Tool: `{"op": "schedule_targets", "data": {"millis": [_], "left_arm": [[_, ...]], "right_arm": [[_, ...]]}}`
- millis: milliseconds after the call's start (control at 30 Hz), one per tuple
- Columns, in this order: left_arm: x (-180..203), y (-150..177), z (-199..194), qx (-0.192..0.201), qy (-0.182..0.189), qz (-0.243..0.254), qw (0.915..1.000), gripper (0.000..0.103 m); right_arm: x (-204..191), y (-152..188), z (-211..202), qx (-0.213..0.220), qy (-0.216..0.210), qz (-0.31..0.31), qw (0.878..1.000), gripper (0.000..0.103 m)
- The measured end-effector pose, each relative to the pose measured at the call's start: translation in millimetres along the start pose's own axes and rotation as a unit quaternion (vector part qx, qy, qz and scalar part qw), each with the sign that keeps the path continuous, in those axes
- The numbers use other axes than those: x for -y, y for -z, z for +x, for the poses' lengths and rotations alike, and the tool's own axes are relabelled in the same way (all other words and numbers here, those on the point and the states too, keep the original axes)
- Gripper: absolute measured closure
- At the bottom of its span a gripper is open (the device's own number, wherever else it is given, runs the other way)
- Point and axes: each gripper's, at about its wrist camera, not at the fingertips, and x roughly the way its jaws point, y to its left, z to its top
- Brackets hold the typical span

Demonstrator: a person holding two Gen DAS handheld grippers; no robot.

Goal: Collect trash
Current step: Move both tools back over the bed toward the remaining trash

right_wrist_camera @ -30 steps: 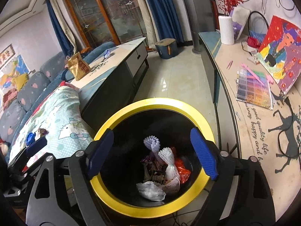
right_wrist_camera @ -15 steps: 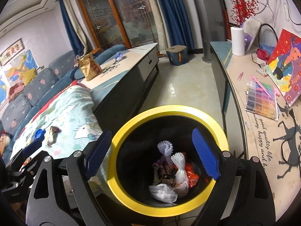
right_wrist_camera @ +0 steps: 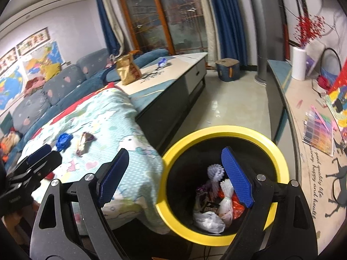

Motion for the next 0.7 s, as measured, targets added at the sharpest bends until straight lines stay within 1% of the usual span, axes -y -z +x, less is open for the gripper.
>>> {"op": "schedule_targets", "data": {"millis": [400,433,467,700], "left_arm": [[-30.1,0.2,-20.2,0.014,-0.038,-0.023,0.9989,0.007],[-32.8,0.1,-21.5,0.015,-0.041,-0.025,0.9988,0.007],[-35.6,0.3,-23.2,0.016,-0.044,-0.026,0.9986,0.007],[-53.1,-0.3,-34.5,0.026,-0.067,-0.039,0.9966,0.007]], "right_arm": [[-42.4,2.3,-2.2,-0.003,-0.034,-0.047,0.998,0.024],[-44.5,2.2,-2.9,-0.003,-0.036,-0.050,0.998,0.022],[-47.5,2.2,-3.2,-0.001,-0.036,-0.052,0.998,0.018],[-68.4,2.6,-3.0,-0.003,-0.053,-0.075,0.996,0.018]]}}
